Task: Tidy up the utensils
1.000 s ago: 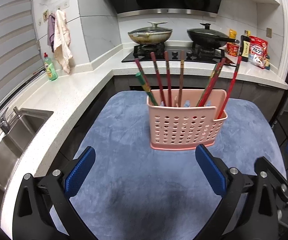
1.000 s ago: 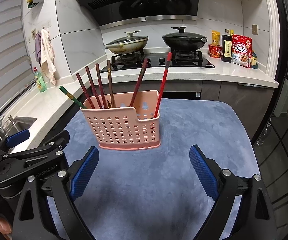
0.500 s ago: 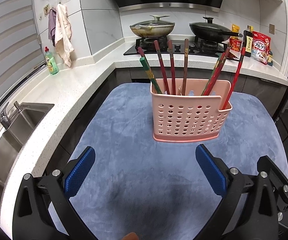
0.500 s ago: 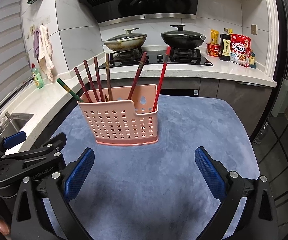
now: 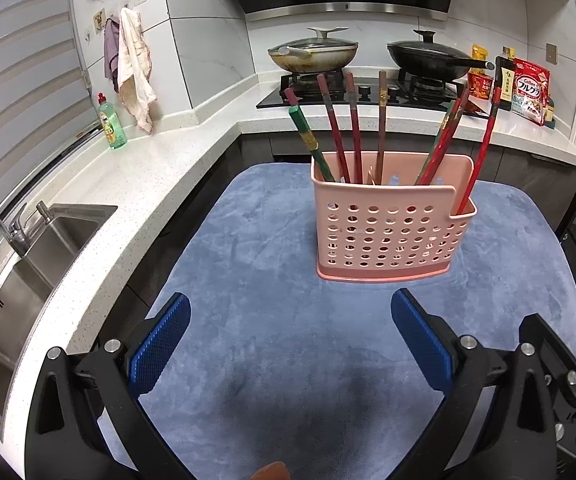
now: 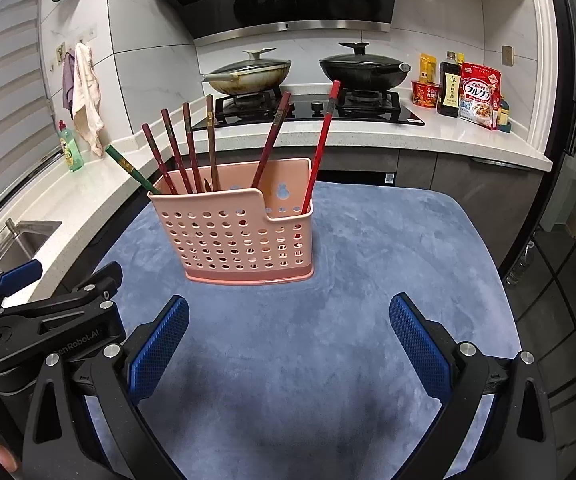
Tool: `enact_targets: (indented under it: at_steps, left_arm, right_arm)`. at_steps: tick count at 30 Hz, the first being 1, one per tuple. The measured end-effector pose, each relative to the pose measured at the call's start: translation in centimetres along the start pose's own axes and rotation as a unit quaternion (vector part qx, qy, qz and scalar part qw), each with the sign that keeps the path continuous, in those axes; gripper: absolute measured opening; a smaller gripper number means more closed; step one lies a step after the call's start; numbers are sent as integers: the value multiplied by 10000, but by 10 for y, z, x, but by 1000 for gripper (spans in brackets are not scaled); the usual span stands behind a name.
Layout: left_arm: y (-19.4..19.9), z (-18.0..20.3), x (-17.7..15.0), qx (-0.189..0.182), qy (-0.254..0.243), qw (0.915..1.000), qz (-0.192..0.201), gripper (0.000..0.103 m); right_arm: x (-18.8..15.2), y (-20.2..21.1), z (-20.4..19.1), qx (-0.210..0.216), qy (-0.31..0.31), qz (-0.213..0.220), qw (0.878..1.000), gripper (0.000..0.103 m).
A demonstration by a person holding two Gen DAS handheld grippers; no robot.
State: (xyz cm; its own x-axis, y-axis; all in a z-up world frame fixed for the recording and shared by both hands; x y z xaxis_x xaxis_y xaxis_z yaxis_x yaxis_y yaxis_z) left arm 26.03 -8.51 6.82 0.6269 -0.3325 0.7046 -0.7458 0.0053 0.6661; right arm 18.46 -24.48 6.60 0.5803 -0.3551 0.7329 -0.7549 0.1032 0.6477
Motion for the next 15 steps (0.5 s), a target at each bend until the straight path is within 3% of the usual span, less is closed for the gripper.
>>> enact_targets:
  at_steps: [15]
  left_arm:
    - [-8, 4, 0, -61, -17, 9999, -109, 96]
  right_arm:
    - [0, -5, 2, -52, -38, -12, 10000, 97]
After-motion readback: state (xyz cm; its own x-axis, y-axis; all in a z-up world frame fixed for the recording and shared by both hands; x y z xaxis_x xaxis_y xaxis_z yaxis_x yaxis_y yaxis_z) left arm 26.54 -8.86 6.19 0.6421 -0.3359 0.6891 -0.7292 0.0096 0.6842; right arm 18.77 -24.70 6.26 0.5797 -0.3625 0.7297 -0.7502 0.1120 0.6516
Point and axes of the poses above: each gripper's, at about its wrist camera, not at the fingertips, and y roughly against the way its jaws point, z to its right, x to its top, the point moved 2 cm from there along -y, roughly the way its jaws point, and after that the axes turned 9 degrees about -y, right-handed, at the moved point
